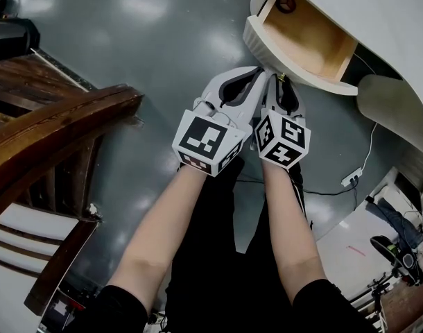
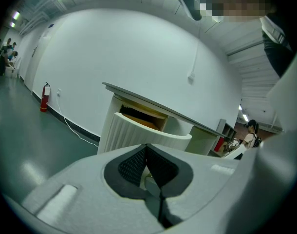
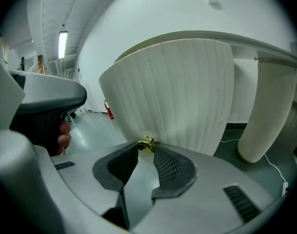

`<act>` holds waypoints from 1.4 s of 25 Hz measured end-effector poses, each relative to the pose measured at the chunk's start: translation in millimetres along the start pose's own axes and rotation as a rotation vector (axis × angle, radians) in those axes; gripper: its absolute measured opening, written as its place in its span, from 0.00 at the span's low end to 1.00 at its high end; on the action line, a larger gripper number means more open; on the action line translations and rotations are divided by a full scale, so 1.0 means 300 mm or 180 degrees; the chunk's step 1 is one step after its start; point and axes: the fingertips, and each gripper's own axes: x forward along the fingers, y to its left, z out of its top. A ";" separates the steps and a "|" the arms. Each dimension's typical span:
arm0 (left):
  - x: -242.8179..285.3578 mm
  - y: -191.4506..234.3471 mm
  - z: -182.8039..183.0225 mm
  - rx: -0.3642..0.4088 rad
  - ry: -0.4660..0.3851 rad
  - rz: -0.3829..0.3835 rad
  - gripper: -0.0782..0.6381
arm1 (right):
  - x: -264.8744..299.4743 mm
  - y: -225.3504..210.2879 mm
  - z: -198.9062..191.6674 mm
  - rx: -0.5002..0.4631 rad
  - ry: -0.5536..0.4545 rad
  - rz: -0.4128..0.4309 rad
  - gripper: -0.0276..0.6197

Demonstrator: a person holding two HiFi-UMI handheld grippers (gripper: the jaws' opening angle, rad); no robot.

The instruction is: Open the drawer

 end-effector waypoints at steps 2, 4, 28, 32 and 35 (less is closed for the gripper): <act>-0.014 -0.013 -0.007 -0.0004 0.0011 0.0006 0.12 | -0.017 -0.003 -0.013 0.0004 0.0020 -0.0004 0.21; -0.026 -0.024 -0.014 -0.0012 0.0020 0.0011 0.12 | -0.033 -0.007 -0.027 0.0007 0.0040 -0.0010 0.21; -0.096 -0.067 0.015 -0.0013 0.0140 0.0057 0.12 | -0.094 -0.008 -0.068 0.0005 0.0231 0.0039 0.22; -0.092 -0.106 0.057 0.0023 0.0174 0.0040 0.12 | -0.138 -0.033 -0.041 0.0002 0.0303 0.0048 0.21; -0.086 -0.141 0.088 0.0049 0.0222 0.0020 0.12 | -0.185 -0.040 -0.001 -0.0061 0.0341 0.0108 0.19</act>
